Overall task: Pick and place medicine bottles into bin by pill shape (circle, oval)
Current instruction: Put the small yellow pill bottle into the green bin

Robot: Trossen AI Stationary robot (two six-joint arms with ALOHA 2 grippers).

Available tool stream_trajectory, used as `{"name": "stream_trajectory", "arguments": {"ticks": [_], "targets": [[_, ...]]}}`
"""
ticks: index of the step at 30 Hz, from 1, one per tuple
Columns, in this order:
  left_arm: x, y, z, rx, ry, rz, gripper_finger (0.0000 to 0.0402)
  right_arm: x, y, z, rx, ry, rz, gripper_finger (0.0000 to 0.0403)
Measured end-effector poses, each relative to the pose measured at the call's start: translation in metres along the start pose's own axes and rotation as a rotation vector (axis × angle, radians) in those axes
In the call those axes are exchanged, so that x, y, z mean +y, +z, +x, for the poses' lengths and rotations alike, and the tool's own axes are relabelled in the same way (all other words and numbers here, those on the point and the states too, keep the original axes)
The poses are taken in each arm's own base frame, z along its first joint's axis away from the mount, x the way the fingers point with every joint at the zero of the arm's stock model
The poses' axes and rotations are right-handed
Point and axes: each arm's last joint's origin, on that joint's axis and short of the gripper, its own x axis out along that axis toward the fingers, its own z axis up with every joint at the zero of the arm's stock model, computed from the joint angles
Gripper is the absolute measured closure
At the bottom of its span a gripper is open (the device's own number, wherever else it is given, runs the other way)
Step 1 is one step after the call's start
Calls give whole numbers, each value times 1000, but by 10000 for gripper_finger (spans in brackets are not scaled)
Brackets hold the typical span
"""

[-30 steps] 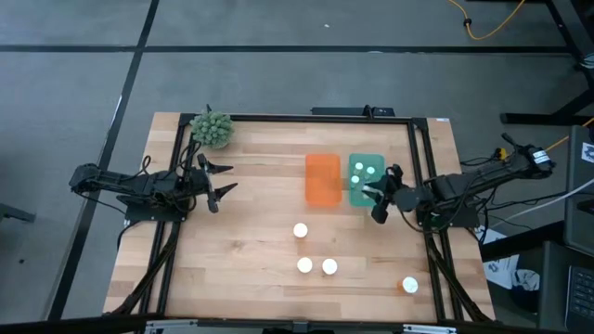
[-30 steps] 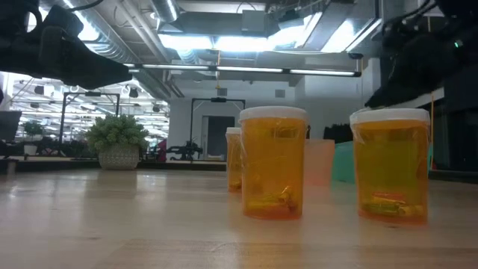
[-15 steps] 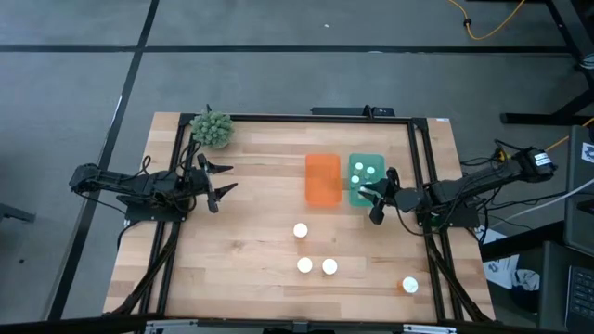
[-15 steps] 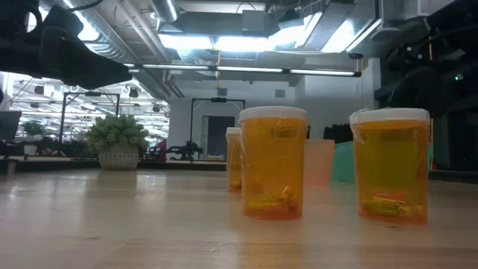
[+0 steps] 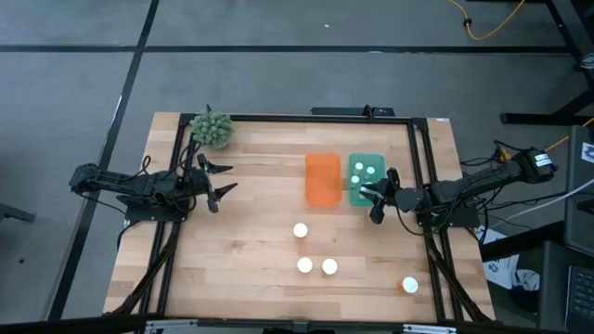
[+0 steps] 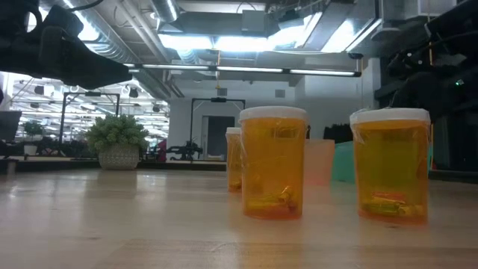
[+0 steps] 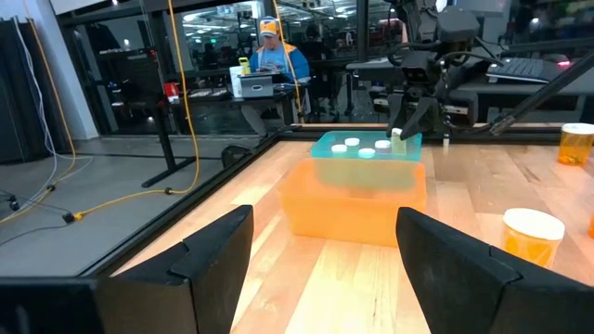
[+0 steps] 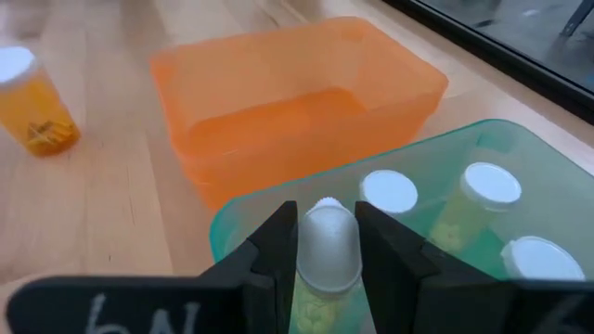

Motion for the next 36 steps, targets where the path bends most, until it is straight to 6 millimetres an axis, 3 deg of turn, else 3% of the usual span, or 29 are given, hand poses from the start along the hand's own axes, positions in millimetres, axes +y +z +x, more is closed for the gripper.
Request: {"name": "stream_trajectory", "arguments": {"ticks": [13, 36], "targets": [[0, 0, 0, 0, 0, 0, 145, 7, -1, 10, -13, 3, -23, 306], [0, 0, 0, 0, 0, 0, 145, 8, -6, 11, 43, 42, -59, 305]]}}
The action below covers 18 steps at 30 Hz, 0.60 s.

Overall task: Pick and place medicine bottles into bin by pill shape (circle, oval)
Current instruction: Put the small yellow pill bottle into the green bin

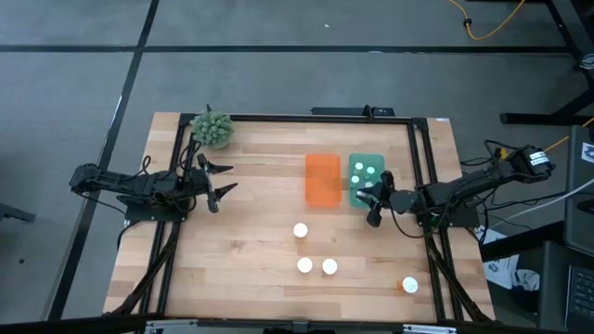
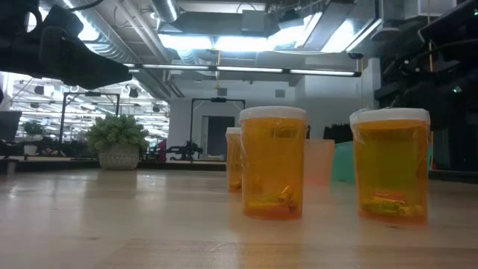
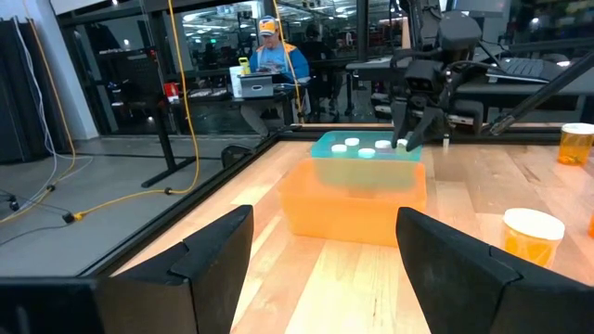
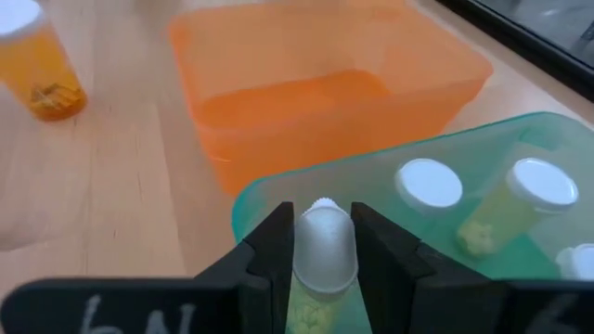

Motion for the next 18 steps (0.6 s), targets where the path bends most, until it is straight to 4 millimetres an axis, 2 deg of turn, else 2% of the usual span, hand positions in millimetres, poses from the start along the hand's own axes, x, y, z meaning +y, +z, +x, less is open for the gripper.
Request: {"name": "stream_trajectory", "arguments": {"ticks": [5, 13, 18], "targets": [[0, 0, 0, 0, 0, 0, 145, 0, -2, 1, 14, -6, 3, 303], [0, 0, 0, 0, 0, 0, 145, 0, -2, 1, 16, -11, 7, 255], [0, 0, 0, 0, 0, 0, 145, 0, -2, 1, 17, -10, 7, 241]]}}
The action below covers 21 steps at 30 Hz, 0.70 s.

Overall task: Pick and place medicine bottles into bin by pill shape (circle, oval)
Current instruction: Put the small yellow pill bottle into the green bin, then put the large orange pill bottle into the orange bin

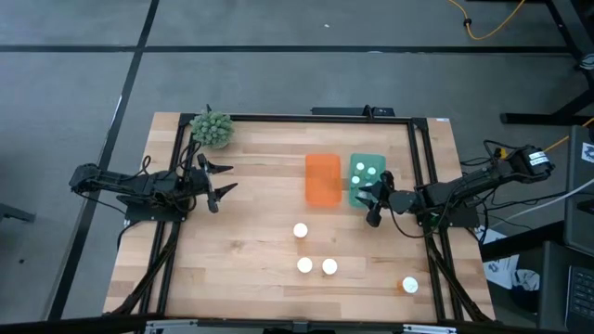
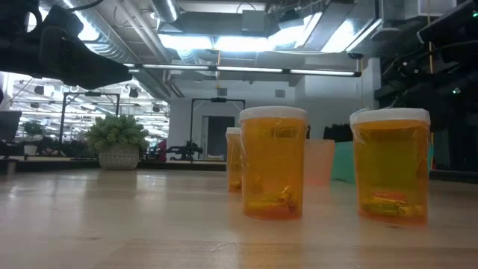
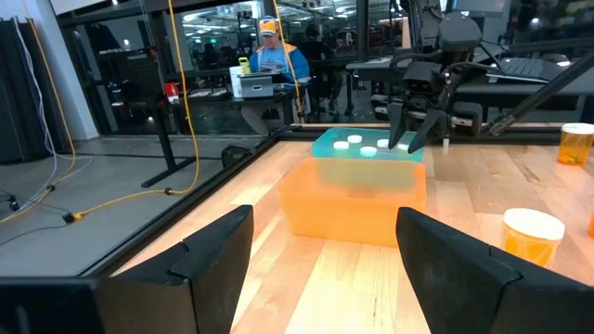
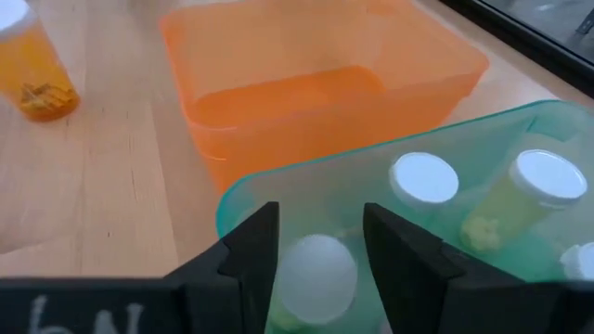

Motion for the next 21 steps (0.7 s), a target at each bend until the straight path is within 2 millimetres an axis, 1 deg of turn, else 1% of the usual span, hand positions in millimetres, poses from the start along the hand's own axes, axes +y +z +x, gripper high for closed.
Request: {"name": "stream_trajectory", "arguments": {"ticks": [4, 14, 18, 21], "targets": [[0, 0, 0, 0, 0, 0, 145, 1, 2, 0, -6, 4, -1, 242], [0, 0, 0, 0, 0, 0, 145, 5, 15, 0, -39, 17, -39, 244], [0, 0, 0, 0, 1, 0, 145, 7, 24, -1, -39, 17, -48, 245], [0, 0, 0, 0, 0, 0, 145, 10, 35, -2, -37, 18, -46, 246]]}}
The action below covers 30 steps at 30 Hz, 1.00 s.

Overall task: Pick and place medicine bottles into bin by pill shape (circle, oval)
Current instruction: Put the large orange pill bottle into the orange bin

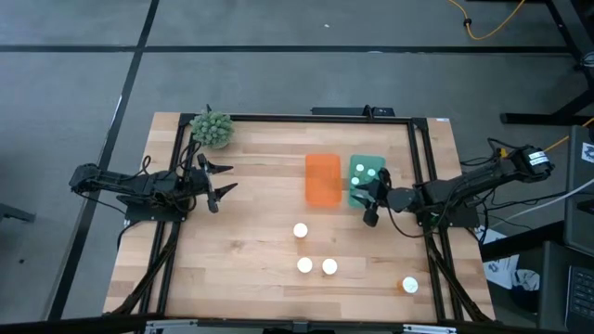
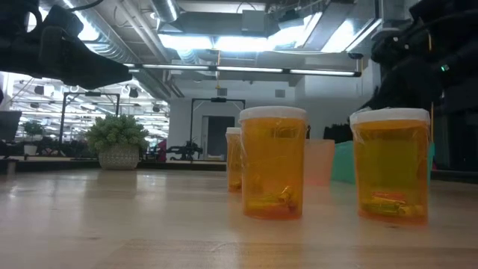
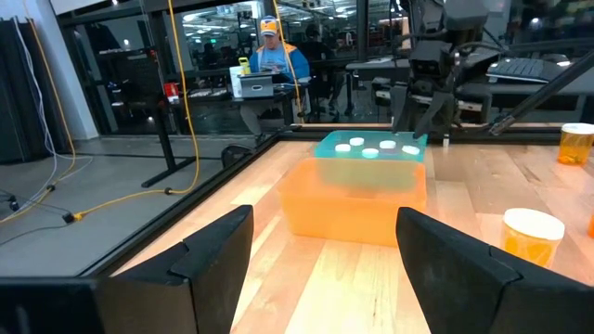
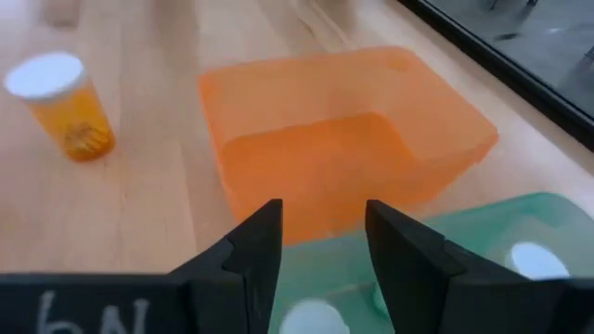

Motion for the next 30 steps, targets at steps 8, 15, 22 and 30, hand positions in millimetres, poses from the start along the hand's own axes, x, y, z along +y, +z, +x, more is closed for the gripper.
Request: {"name": "stream_trajectory", "arguments": {"ticks": [8, 15, 22, 30], "targets": [[0, 0, 0, 0, 0, -1, 145, 8, 35, -8, 115, 100, 66, 246], [0, 0, 0, 0, 0, -1, 145, 18, 47, -15, 199, 311, 142, 246], [0, 0, 0, 0, 0, -1, 145, 38, 40, -29, 261, 520, 65, 246], [0, 0, 0, 0, 0, -1, 145, 48, 20, -45, 584, 618, 254, 246]]}}
